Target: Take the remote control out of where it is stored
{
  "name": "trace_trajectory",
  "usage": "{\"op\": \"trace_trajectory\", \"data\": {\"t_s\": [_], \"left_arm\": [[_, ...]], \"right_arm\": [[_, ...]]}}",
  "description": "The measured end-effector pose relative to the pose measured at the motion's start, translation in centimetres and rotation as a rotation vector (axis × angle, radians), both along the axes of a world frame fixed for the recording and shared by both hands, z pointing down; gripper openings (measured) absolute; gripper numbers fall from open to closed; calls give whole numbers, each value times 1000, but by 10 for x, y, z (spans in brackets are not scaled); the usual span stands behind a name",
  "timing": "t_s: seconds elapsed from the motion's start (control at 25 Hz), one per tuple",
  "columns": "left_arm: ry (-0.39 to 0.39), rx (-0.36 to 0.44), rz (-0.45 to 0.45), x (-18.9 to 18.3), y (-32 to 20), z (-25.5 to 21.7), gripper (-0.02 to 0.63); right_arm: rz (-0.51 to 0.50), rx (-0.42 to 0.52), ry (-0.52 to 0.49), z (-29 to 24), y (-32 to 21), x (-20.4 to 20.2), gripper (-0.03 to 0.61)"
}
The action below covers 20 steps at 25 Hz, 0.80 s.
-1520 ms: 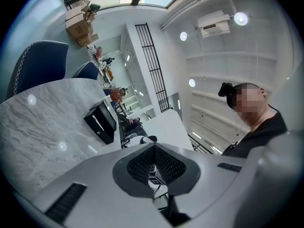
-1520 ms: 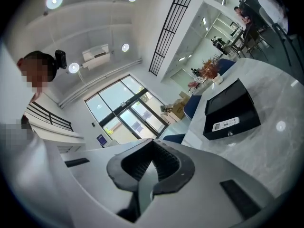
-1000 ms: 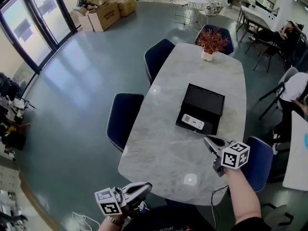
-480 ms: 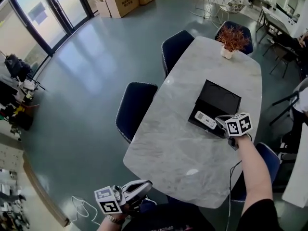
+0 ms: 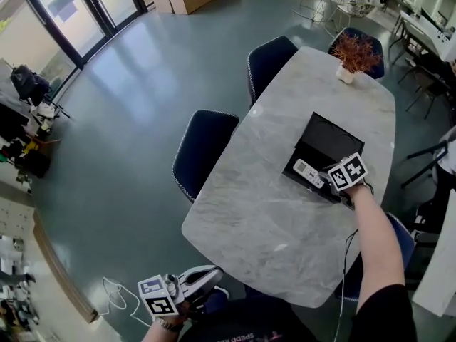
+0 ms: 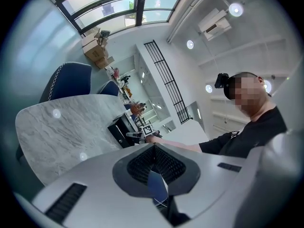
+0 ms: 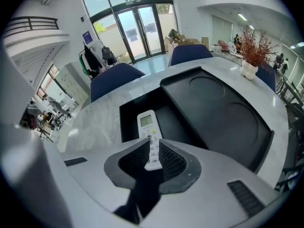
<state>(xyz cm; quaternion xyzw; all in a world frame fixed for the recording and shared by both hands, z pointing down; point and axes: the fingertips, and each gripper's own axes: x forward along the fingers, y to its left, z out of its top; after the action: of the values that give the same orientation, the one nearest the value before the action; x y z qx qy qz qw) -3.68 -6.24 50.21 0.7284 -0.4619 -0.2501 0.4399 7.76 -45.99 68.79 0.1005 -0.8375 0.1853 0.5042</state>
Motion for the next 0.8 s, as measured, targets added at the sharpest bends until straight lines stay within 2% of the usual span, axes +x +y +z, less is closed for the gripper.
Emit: {"op": "trace_trajectory", "data": {"t_s": [0.08, 0.36, 0.8], "left_arm": [[0, -4, -6, 1, 1, 1, 6], [3, -19, -36, -1, 8, 5, 6], [16, -35, -62, -2, 11, 12, 6]], "right_arm": [[-7, -23, 13, 5, 1, -3, 78], [-40, -38, 50, 17, -2, -9, 152], [-82, -73, 112, 38, 1, -14, 167]]}}
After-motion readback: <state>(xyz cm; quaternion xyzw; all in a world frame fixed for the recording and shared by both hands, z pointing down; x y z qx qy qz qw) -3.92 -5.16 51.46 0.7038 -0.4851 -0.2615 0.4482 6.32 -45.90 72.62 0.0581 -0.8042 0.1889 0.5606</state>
